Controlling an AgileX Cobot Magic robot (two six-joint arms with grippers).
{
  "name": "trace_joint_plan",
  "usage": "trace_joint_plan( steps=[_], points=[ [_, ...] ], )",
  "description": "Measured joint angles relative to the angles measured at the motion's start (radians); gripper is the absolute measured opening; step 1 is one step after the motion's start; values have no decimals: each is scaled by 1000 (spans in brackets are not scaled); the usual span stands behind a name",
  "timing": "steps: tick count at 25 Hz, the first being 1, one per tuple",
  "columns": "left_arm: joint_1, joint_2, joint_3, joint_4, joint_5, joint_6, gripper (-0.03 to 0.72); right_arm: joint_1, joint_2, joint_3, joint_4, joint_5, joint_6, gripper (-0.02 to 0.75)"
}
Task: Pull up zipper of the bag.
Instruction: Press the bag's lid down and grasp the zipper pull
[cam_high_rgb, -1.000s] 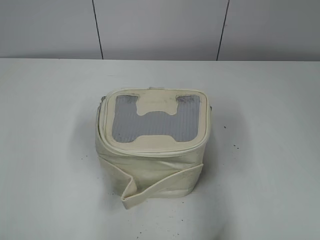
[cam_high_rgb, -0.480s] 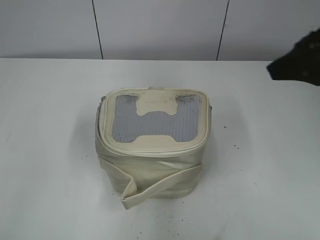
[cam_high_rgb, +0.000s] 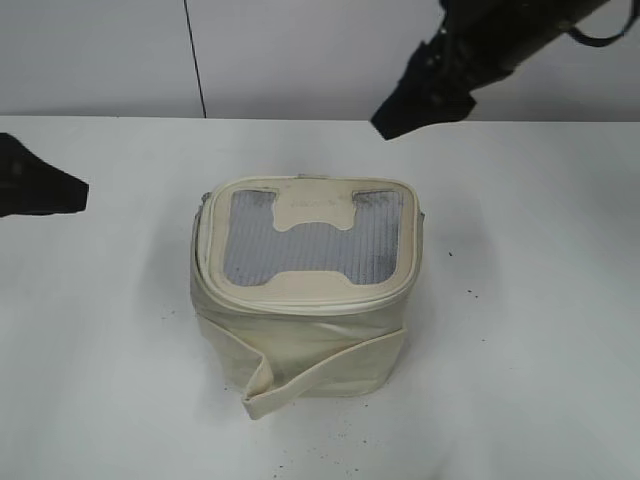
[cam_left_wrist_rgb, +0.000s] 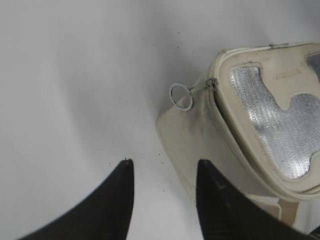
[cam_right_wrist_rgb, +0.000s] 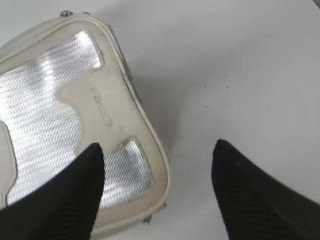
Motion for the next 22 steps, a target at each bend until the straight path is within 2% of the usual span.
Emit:
trace_joint_plan(
  steps=[7,12,17,22],
  points=[
    [-6,182,-140,-4,124,33,351,122,284,-335,8,166,-10,500],
    [-65,275,-214,34,141,34,354,168,445,-525,10,257,4,499],
    [-117,349,-302,79,144,34,354,171,528,-590,12,290,14,497],
    [-133,406,-354,129,156,34,354,171,566,-592,-10,316,35,438]
  ],
)
